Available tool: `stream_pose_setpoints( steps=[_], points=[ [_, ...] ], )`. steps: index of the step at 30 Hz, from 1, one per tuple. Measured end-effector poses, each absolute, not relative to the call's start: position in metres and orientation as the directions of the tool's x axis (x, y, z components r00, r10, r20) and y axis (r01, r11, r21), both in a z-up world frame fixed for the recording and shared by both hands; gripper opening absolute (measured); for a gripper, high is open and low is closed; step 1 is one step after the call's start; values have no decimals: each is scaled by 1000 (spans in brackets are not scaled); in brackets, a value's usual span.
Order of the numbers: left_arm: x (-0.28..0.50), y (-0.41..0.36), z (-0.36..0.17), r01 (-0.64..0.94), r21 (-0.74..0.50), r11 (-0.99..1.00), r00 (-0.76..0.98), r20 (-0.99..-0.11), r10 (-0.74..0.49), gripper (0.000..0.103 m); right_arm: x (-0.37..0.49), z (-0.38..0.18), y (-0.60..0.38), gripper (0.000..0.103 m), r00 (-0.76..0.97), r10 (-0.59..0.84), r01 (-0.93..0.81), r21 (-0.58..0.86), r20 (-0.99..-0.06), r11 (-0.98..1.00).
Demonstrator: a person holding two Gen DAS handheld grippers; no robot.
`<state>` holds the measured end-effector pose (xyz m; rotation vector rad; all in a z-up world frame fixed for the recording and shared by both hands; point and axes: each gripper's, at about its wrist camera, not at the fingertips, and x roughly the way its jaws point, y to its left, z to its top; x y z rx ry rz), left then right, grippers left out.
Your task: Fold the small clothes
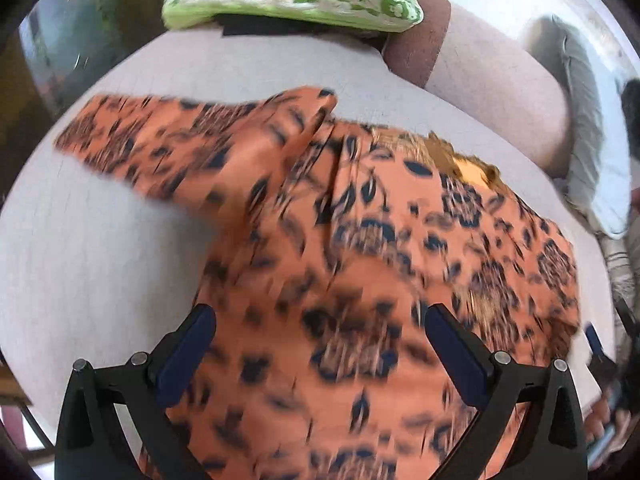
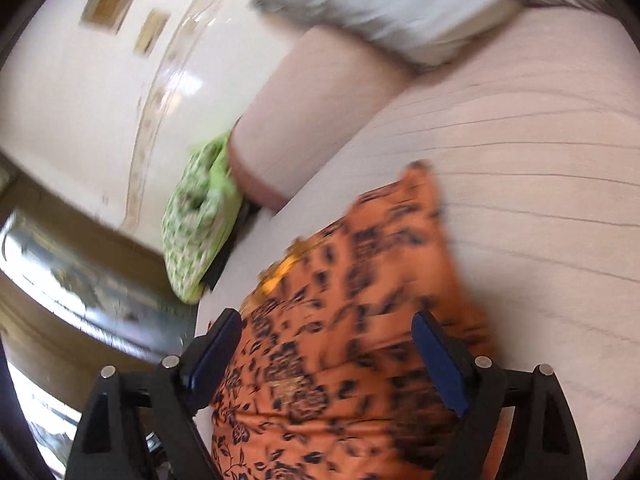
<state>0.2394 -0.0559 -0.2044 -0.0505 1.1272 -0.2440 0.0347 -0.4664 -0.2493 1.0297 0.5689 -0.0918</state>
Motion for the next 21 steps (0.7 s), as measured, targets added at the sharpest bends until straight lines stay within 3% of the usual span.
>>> stream_pose_setpoints(
  steps=[3, 10, 13, 18, 21],
  points=[
    [265, -75, -209, 171, -119, 978, 432, -883, -183, 103, 23, -261, -494, 82, 868, 172, 345, 816, -465, 463],
    [312, -112, -232, 152, 3, 988, 440, -896, -65, 102, 35, -282, -519, 80, 902, 220, 295, 902, -372, 315],
    [322, -127, -251, 150, 140, 979, 433, -899, 63, 102, 52, -283, -515, 80, 909, 243, 265, 919, -339, 291],
    [324, -126, -255, 118, 194, 974, 462, -879, 119, 103, 89, -319, -489, 79, 843, 406, 288, 933, -353, 215],
    [321, -128, -253, 124, 259, 958, 481, -860, 170, 103, 93, -305, -465, 78, 807, 405, 273, 880, -429, 389]
  ],
)
